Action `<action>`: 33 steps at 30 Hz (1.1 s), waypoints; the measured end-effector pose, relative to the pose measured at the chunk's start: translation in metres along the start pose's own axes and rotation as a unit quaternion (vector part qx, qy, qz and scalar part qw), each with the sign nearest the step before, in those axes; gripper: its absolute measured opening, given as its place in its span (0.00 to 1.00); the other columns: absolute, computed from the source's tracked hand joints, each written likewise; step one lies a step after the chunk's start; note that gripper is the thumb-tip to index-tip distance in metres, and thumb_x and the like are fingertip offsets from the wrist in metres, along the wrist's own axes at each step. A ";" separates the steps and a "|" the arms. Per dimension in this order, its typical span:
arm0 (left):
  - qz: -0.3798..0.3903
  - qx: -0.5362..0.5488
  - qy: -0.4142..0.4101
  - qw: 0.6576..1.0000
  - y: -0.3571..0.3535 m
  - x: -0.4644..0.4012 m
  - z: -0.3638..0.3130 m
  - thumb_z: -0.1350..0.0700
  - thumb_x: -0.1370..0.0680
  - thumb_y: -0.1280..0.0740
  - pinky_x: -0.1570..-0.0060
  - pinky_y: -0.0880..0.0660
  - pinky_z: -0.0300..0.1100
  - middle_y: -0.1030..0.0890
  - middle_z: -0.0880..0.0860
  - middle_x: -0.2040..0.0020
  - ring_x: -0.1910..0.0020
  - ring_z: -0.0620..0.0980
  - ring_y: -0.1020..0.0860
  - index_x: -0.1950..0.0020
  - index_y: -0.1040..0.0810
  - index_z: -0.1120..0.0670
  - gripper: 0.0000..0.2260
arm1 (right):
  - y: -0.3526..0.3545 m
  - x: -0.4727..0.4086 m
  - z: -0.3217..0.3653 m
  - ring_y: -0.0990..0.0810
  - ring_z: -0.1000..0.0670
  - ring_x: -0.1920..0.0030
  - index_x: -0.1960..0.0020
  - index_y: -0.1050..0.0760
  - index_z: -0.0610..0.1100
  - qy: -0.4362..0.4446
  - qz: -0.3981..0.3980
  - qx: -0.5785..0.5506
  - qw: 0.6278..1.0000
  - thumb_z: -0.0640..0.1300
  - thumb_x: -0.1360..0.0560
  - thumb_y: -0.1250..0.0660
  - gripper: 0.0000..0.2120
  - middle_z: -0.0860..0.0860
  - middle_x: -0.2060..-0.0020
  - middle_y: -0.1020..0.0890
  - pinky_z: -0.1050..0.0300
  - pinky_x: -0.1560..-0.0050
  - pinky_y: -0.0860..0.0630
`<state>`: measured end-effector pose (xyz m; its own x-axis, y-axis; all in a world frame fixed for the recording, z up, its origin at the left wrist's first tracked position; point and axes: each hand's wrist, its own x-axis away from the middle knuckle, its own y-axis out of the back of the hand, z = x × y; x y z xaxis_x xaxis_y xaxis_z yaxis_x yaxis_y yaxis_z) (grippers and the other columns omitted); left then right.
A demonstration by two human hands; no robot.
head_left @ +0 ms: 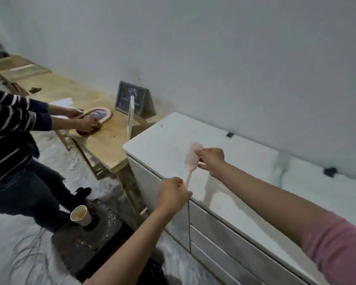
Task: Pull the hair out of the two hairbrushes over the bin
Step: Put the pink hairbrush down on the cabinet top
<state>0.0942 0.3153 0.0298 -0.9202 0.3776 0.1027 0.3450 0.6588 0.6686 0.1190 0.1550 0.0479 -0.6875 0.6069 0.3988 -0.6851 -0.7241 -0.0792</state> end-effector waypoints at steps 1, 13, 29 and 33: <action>0.012 0.005 -0.001 1.000 -0.014 -0.010 -0.013 0.57 0.33 0.26 0.67 0.30 0.44 0.20 0.64 0.61 0.66 0.58 0.25 0.61 0.21 0.62 0.09 | 0.020 -0.012 0.006 0.17 0.42 0.51 0.61 0.27 0.40 -0.002 -0.012 0.009 1.000 0.36 0.27 0.29 0.07 0.40 0.51 0.18 0.47 0.53 0.19; 0.100 -0.054 -0.027 0.993 -0.165 -0.095 -0.102 0.55 0.32 0.28 0.66 0.32 0.41 0.24 0.57 0.59 0.61 0.59 0.22 0.60 0.22 0.59 0.08 | 0.173 -0.141 0.022 0.17 0.44 0.50 0.46 0.23 0.34 -0.055 -0.088 0.101 0.989 0.39 0.31 0.26 0.16 0.41 0.50 0.17 0.52 0.57 0.19; 0.078 -0.149 -0.047 0.985 -0.216 -0.131 -0.108 0.56 0.28 0.34 0.61 0.26 0.46 0.30 0.52 0.54 0.51 0.56 0.25 0.53 0.21 0.60 0.08 | 0.197 -0.193 0.011 0.17 0.41 0.50 0.43 0.22 0.37 -0.067 -0.105 0.127 0.984 0.38 0.31 0.29 0.17 0.41 0.49 0.17 0.50 0.54 0.18; 0.081 -0.138 -0.043 0.986 -0.215 -0.134 -0.109 0.54 0.27 0.34 0.55 0.25 0.48 0.26 0.54 0.49 0.47 0.57 0.24 0.46 0.22 0.57 0.12 | 0.197 -0.184 0.016 0.18 0.42 0.49 0.39 0.23 0.37 -0.055 -0.110 0.127 0.984 0.38 0.28 0.32 0.18 0.42 0.49 0.18 0.54 0.56 0.20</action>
<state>0.1232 0.0520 -0.0469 -0.8336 0.5256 0.1697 0.4121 0.3873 0.8247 0.1140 -0.1047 -0.0268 -0.4904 0.7287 0.4780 -0.7225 -0.6466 0.2446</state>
